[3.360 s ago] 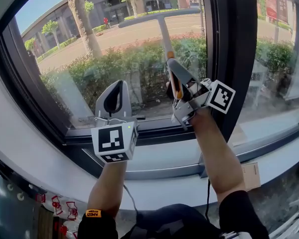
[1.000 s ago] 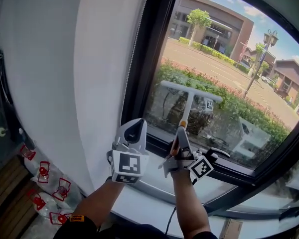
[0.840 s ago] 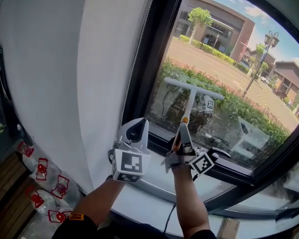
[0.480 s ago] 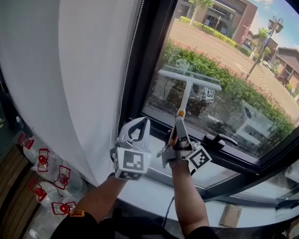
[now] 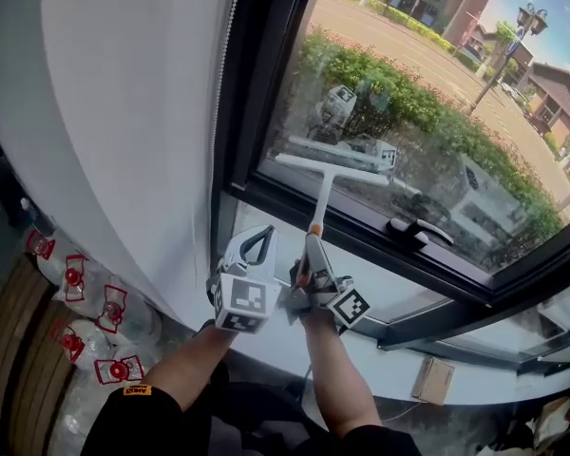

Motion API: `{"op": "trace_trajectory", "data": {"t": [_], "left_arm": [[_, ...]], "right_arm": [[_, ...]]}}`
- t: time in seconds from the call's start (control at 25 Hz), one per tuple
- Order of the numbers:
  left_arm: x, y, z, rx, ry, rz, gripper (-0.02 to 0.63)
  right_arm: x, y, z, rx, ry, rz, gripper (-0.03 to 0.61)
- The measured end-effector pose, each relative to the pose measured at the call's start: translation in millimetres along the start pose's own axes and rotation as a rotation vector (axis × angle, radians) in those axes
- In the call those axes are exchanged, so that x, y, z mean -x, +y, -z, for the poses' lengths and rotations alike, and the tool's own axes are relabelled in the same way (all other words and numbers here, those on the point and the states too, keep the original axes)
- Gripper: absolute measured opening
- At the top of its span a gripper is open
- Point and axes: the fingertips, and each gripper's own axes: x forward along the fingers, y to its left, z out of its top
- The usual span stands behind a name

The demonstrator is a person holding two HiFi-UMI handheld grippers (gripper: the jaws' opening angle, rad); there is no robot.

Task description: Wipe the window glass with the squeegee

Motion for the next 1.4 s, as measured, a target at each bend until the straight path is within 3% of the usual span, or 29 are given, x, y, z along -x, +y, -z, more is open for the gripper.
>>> {"op": "trace_trajectory", "data": {"t": [0.24, 0.52, 0.64, 1.04, 1.4], "left_arm": [[-5, 7, 10, 0.021, 0.028, -0.022, 0.014], [-10, 5, 2, 0.074, 0.012, -0.027, 0.014], [-16, -1, -17, 0.081, -0.028, -0.02, 0.014], [-42, -26, -125, -0.016, -0.223, -0.008, 0.014], [-54, -33, -182, -0.095, -0.282, -0.041, 0.014]], "right_arm": [[9, -12, 6, -0.007, 0.022, 0.045, 0.048], [19, 8, 1, 0.048, 0.037, 0.014, 0.044], [22, 32, -25, 0.105, 0.02, -0.038, 0.044], [17, 97, -154, 0.221, -0.098, -0.192, 0.044], [-2, 109, -188, 0.212, -0.101, -0.262, 0.044]]}}
